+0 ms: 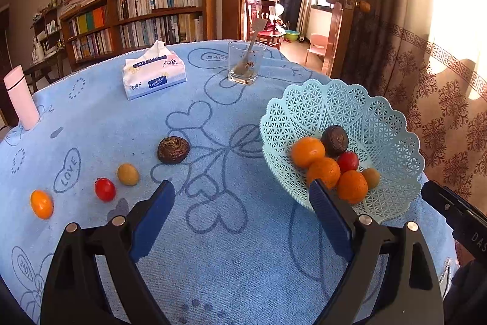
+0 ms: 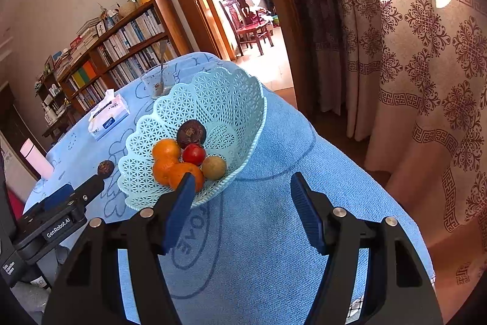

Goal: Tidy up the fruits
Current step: 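Withdraw the left gripper and move it to the large orange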

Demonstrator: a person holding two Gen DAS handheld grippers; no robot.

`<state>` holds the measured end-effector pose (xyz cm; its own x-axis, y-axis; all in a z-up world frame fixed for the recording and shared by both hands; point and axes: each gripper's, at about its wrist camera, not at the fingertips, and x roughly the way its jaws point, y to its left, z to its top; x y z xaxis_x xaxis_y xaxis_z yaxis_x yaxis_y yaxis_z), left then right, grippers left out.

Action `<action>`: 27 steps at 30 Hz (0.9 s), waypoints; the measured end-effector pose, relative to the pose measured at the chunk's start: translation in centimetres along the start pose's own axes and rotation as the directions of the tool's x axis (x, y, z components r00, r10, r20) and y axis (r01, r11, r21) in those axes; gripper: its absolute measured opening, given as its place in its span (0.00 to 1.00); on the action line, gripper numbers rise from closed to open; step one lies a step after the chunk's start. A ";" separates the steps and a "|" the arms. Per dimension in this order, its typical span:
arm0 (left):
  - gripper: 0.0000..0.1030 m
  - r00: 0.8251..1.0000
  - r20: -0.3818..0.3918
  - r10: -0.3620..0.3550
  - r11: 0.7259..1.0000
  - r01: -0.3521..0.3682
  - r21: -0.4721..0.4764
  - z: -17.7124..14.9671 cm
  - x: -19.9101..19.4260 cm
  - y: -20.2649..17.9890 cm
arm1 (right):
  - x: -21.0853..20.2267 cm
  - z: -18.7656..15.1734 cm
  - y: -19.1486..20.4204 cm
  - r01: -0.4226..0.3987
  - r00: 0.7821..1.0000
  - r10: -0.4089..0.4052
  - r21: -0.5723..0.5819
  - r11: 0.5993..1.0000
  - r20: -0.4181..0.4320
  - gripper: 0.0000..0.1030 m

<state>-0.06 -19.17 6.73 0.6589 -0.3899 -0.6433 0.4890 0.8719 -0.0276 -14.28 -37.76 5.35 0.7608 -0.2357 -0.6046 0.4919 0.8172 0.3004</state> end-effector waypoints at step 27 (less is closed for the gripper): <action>0.87 0.997 -0.044 0.059 0.984 -0.066 -0.164 -2.5 -0.6 10.1 | 2.5 -2.0 11.5 -0.076 0.995 0.062 -0.191 0.979 -0.077 0.74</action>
<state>3.04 -9.42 4.86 0.6608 -0.3240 -0.6771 0.3439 0.9325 -0.1106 -7.57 -27.95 5.82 0.7549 -0.1433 -0.6400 0.3431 0.9179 0.1992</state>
